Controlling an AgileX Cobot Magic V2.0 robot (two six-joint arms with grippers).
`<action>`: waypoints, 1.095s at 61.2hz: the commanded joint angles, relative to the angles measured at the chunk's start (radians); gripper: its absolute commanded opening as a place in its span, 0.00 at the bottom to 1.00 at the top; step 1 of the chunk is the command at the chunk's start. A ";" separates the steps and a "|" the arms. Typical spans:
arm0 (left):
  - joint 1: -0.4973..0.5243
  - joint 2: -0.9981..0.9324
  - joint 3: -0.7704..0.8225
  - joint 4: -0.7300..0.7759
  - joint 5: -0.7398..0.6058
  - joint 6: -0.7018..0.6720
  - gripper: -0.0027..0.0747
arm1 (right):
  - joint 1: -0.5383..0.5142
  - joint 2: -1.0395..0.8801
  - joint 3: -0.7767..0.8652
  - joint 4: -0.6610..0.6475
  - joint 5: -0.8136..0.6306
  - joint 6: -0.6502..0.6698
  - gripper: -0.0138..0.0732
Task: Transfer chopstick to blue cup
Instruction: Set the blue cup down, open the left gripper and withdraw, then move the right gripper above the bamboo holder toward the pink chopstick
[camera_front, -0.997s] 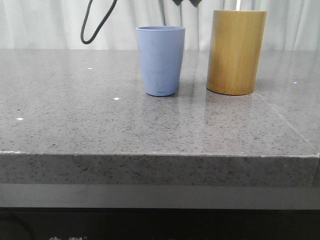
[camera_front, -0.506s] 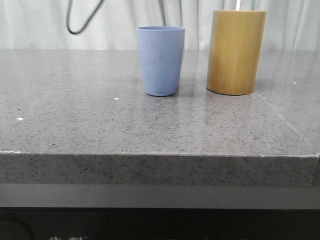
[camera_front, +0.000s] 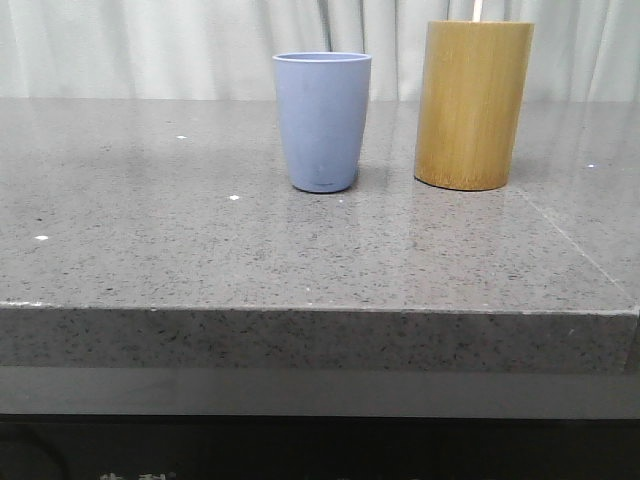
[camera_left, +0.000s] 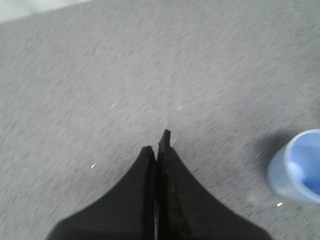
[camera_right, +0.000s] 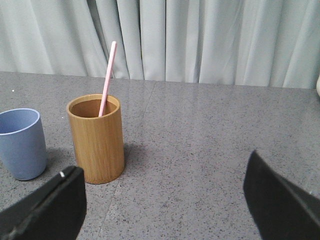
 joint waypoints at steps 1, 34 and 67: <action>0.060 -0.110 0.076 0.001 0.003 -0.010 0.01 | -0.007 0.018 -0.035 -0.005 -0.081 -0.008 0.90; 0.233 -0.596 0.711 -0.004 -0.342 -0.029 0.01 | -0.007 0.018 -0.035 0.003 -0.081 -0.008 0.90; 0.233 -1.259 1.402 -0.021 -0.782 -0.029 0.01 | -0.007 0.018 -0.035 0.007 -0.077 -0.008 0.90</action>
